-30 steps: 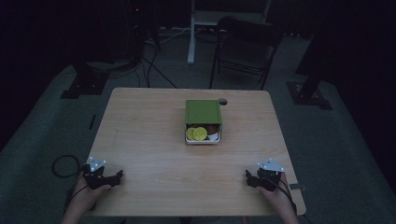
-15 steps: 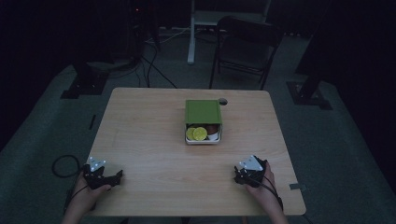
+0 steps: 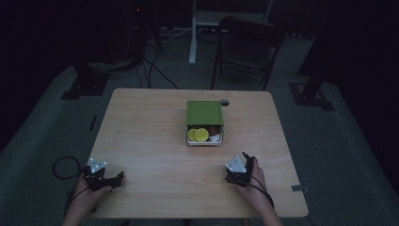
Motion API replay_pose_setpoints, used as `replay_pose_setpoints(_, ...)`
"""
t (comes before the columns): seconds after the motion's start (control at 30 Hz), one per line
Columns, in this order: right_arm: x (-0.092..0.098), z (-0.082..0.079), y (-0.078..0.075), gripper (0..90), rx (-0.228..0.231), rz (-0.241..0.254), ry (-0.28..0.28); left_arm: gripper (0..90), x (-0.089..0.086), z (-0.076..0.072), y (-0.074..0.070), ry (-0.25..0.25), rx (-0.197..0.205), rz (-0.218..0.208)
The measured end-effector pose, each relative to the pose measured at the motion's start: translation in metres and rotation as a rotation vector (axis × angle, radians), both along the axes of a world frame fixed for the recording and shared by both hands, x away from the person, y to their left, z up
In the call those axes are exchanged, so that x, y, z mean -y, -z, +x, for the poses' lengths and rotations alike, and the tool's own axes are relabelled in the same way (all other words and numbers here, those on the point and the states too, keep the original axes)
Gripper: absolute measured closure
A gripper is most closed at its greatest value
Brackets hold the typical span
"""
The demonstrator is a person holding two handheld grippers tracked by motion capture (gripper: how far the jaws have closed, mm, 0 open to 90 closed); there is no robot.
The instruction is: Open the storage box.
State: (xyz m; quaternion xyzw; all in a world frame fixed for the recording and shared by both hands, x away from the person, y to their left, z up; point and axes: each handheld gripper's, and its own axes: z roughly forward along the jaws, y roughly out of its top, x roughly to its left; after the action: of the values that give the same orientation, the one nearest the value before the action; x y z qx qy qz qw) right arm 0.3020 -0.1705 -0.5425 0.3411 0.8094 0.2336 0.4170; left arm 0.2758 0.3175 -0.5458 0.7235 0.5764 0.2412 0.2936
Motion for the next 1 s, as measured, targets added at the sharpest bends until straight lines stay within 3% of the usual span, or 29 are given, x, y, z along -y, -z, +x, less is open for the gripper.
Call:
replay_pose_setpoints(0.13,-0.008,0.002,-0.002,21.8,0.049,-0.03,-0.034,9.9,0.0,0.0,0.0,0.0,0.001,-0.001)
replay_pose_setpoints(0.2,-0.013,0.002,-0.003,23.9,0.109,-0.107,-0.063,9.9,0.0,0.0,0.0,0.0,0.001,-0.001)
replay_pose_setpoints(0.33,-0.023,0.0,-0.005,30.8,0.18,-0.166,-0.11,9.9,0.0,0.0,0.0,0.0,0.001,0.0)
replay_pose_setpoints(0.37,-0.023,0.0,-0.005,30.8,0.18,-0.166,-0.11,9.9,0.0,0.0,0.0,0.0,0.001,0.0)
replay_pose_setpoints(0.47,-0.035,-0.001,-0.005,38.4,0.248,-0.264,-0.161,9.9,0.0,0.0,0.0,0.0,0.001,-0.001)
replay_pose_setpoints(0.73,-0.053,0.003,0.0,41.0,0.322,-0.421,-0.215,9.9,0.0,0.0,0.0,0.0,0.001,-0.001)
replay_pose_setpoints(1.0,-0.067,0.012,0.003,45.5,0.35,-0.498,-0.246,9.9,0.0,0.0,0.0,0.0,0.001,0.0)
